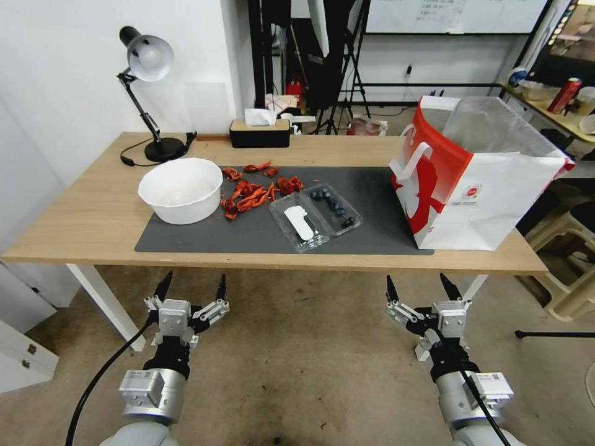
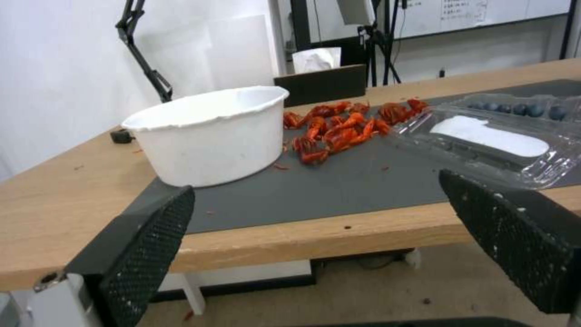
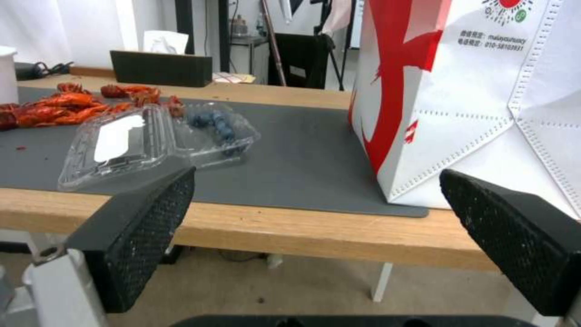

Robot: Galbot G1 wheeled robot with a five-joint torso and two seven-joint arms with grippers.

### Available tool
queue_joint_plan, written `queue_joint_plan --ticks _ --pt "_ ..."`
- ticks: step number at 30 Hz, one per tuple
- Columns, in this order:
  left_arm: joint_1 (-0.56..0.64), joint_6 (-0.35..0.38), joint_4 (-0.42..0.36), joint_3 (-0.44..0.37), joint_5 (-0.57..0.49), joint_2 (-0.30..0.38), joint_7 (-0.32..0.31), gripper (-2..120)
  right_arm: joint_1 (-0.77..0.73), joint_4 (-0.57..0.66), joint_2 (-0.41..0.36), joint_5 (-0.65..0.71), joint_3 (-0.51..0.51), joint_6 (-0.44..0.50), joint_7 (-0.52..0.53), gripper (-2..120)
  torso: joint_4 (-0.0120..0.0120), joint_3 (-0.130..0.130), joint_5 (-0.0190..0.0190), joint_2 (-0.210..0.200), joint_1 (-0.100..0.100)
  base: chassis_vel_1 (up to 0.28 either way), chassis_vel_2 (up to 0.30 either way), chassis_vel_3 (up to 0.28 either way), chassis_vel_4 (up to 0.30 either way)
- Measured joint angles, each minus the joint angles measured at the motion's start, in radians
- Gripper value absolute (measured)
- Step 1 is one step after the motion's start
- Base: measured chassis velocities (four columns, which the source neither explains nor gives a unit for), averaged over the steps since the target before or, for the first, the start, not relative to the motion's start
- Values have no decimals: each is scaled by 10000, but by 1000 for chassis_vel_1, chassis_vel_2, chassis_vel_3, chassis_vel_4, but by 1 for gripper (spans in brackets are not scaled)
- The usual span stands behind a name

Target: Close the takeout container lid, then place the container into the takeout bag.

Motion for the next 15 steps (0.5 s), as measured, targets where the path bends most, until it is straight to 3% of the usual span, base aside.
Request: queue_joint_plan --ticks 15 --pt "0 0 0 0 0 0 0 100 0 0 0 0 0 0 0 100 0 0 0 0 0 0 0 0 0"
